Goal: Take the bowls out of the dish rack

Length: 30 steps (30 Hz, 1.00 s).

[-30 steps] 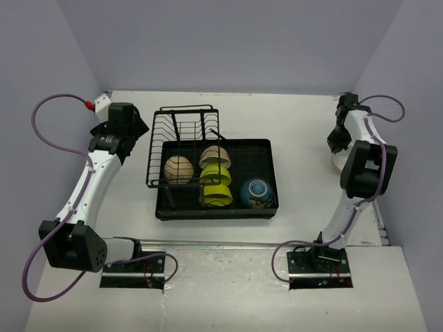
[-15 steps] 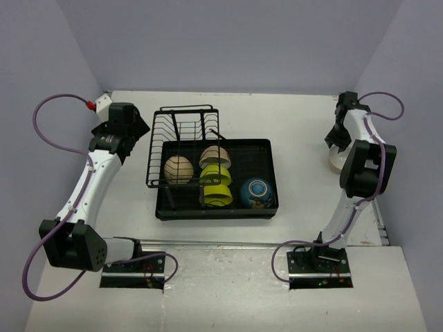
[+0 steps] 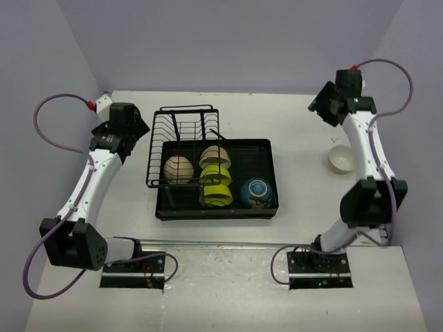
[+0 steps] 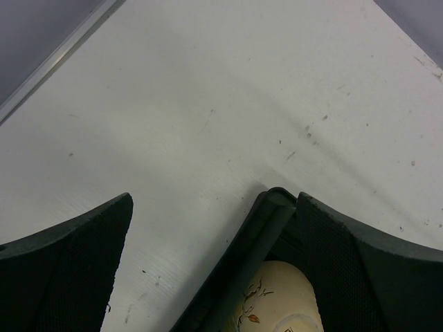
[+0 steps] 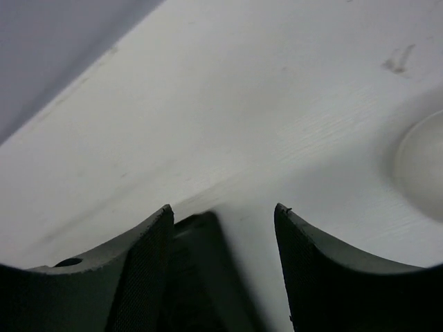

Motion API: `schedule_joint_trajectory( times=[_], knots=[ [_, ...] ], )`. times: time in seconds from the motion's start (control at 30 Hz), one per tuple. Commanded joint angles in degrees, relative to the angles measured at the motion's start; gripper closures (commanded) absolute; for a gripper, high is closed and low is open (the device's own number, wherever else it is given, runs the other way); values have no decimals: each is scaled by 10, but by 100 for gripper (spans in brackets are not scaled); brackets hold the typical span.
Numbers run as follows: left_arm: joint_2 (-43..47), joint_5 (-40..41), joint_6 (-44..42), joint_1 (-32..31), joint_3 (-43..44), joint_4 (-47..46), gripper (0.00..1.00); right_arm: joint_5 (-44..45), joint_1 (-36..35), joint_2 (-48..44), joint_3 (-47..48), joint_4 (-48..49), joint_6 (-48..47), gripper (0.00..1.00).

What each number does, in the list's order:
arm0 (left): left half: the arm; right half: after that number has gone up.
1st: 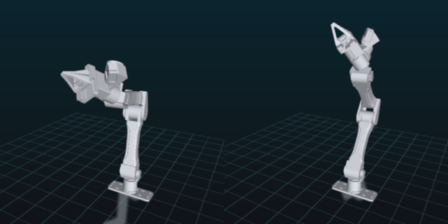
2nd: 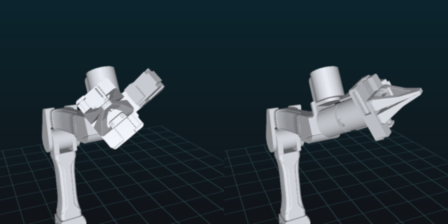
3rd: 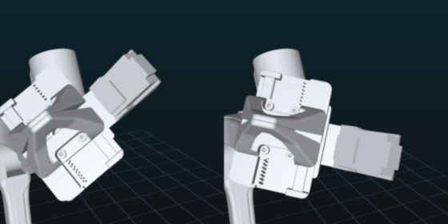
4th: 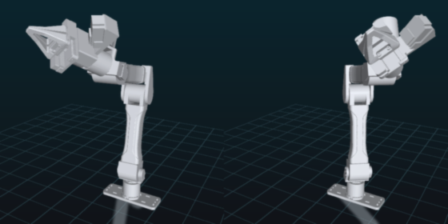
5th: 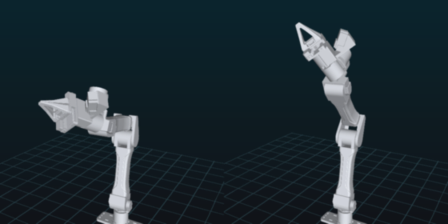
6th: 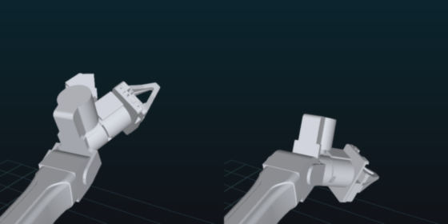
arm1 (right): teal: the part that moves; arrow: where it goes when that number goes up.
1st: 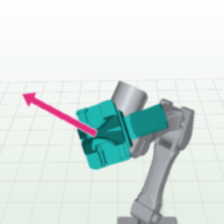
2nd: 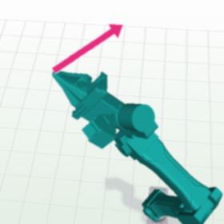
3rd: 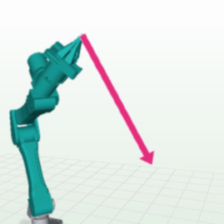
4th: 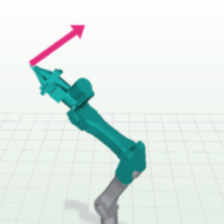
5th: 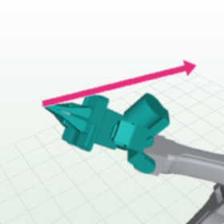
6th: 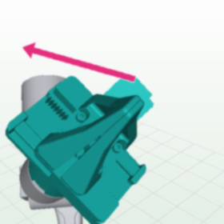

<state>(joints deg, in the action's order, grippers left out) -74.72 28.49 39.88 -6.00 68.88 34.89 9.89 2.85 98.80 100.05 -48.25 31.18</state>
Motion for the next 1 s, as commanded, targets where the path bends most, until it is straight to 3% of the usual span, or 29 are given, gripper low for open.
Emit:
schedule_joint_trajectory(
  times=[0.0,0.1,0.17,0.27,0.5,0.8,0.97],
  knots=[
    [5,21,4,4,13,-1,0,-258,-1,-172,-110,216,132,39],
    [7,8,6,4,24,9,0,-372,-23,-265,-324,438,429,39],
    [9,6,7,5,27,14,0,-364,-60,-284,-354,477,487,41],
    [12,3,12,4,30,20,0,-282,-130,-317,-386,487,527,41],
    [29,6,21,5,25,34,0,-125,-292,-343,-560,645,712,42],
    [71,49,62,5,11,61,0,-29,-418,-254,-543,627,827,45],
    [84,57,72,4,14,66,0,14,-473,-213,-479,522,883,48]
  ],
)
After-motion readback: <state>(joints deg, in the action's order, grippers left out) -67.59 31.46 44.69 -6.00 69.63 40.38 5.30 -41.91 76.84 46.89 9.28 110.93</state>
